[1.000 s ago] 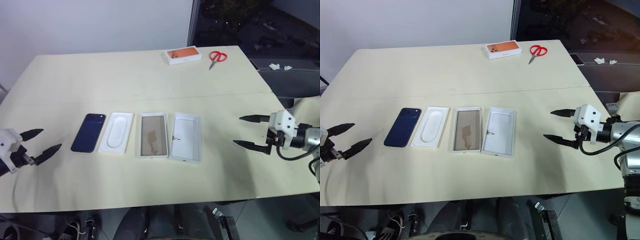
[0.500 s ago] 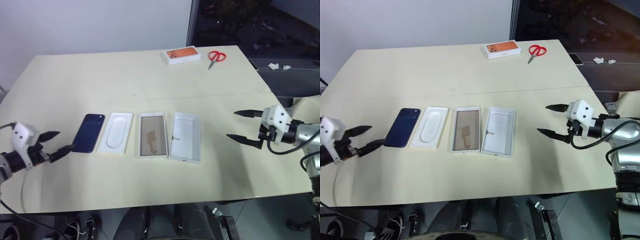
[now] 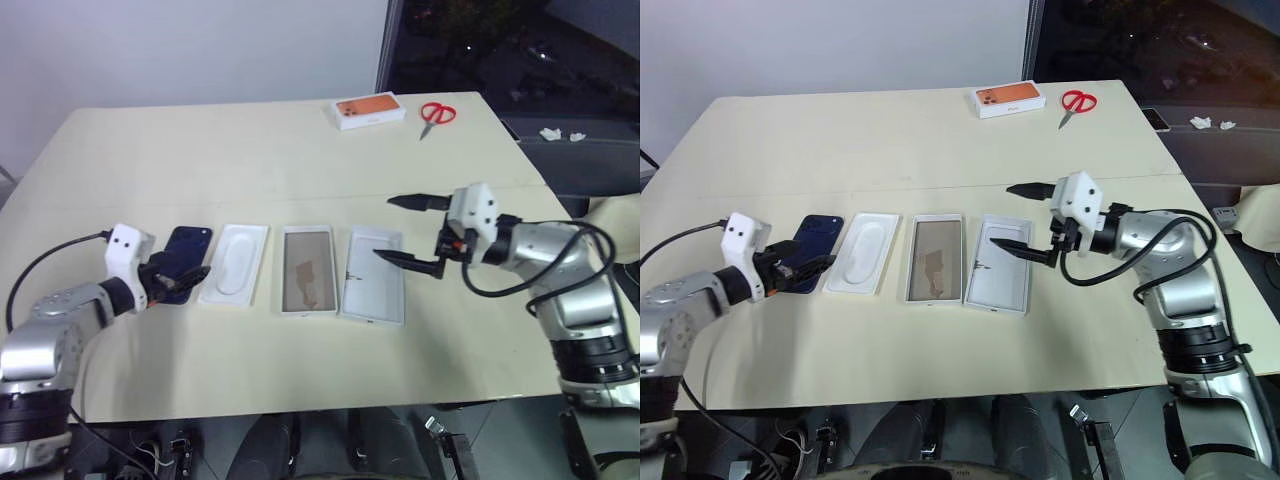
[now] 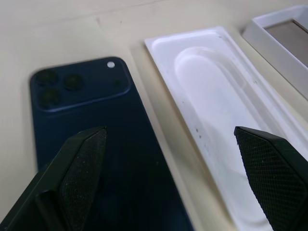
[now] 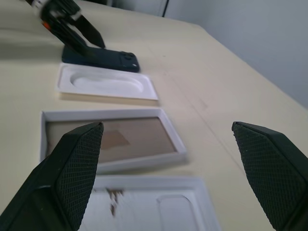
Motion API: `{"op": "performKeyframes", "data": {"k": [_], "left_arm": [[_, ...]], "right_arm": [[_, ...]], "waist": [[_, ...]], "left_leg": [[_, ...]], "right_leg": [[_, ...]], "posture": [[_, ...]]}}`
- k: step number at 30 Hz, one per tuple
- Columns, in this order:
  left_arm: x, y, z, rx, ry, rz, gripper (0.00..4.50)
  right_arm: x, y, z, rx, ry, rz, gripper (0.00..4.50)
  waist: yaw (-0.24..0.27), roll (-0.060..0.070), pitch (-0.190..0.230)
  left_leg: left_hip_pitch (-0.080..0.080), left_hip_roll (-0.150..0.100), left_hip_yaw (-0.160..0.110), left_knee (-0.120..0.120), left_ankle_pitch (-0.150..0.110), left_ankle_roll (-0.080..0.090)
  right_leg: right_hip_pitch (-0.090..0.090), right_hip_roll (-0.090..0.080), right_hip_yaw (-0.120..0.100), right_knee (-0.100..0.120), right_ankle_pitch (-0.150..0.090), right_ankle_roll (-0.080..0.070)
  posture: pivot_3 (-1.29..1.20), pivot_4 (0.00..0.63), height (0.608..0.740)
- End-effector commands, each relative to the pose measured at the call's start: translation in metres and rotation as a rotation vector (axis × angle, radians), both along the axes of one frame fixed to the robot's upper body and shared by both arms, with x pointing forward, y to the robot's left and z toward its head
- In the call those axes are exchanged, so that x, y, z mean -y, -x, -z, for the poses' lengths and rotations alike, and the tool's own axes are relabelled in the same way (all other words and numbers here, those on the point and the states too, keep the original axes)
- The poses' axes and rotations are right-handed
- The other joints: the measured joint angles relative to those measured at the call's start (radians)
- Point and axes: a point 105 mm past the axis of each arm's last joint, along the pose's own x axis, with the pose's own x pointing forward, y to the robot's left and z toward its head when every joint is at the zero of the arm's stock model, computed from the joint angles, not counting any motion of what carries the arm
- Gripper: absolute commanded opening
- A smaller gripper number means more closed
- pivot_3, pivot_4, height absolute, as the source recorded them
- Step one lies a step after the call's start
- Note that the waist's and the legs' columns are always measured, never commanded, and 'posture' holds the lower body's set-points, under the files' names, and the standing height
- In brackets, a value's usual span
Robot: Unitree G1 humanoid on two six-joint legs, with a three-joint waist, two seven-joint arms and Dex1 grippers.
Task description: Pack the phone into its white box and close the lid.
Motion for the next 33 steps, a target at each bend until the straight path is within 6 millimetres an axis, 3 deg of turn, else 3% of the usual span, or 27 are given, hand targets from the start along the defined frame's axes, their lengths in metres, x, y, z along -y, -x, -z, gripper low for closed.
{"op": "performKeyframes", "data": {"k": [1,11,20,25,28,32,33], "left_arm": [[0.01,0.0,-0.015,0.008,0.053,0.01,4.44],[0.02,-0.001,-0.001,-0.201,0.241,-0.022,4.44],[0.033,-0.005,0.01,-0.295,0.326,-0.022,4.44],[0.029,-0.007,0.012,-0.311,0.362,-0.036,4.44],[0.029,-0.006,0.011,-0.316,0.385,-0.04,3.68],[0.026,-0.003,0.018,-0.334,0.384,-0.052,1.65],[0.025,-0.003,0.021,-0.341,0.395,-0.061,1.65]], "right_arm": [[0.001,0.0,-0.014,0.052,-0.013,0.006,4.47],[0.005,0.0,-0.011,0.07,0.028,0.012,4.47],[0.001,0.003,-0.012,0.082,0.017,0.018,4.47],[0.002,0.005,-0.011,0.084,0.023,0.023,4.47],[0.001,0.005,-0.012,0.085,0.021,0.025,4.5],[0.002,0.005,-0.012,0.083,0.024,0.026,4.5],[0.002,0.005,-0.012,0.083,0.025,0.025,4.5]], "waist": [[-0.003,0.0,0.0],[-0.005,0.0,0.0],[-0.002,0.0,0.0],[-0.001,0.0,-0.001],[-0.003,0.0,-0.001],[-0.003,0.0,0.0],[-0.003,0.0,0.0]], "left_leg": [[0.0,0.0,0.0,0.0,0.0,0.0],[0.0,0.0,0.0,0.0,0.0,0.0],[0.0,0.0,0.0,0.0,0.0,-0.001],[0.0,0.0,0.0,0.001,0.0,-0.001],[0.001,0.0,0.0,0.001,0.0,-0.001],[0.001,0.0,0.0,0.0,0.0,-0.001],[0.0,0.0,0.0,0.0,0.0,-0.001]], "right_leg": [[0.0,0.0,0.0,0.0,0.0,0.0],[-0.001,0.001,0.0,0.001,0.0,0.0],[0.0,0.0,0.0,0.001,0.0,0.0],[0.0,0.0,0.0,0.001,0.0,0.0],[0.0,0.0,0.0,0.001,0.0,0.0],[0.0,0.0,0.0,0.001,0.0,0.0],[0.0,0.0,0.0,0.001,0.0,0.0]], "posture": [[0.0,0.15,0.74],[0.0,0.15,0.74],[0.0,0.15,0.74],[0.0,0.15,0.74],[0.0,0.15,0.74],[0.0,0.15,0.74],[0.0,0.15,0.74]]}}
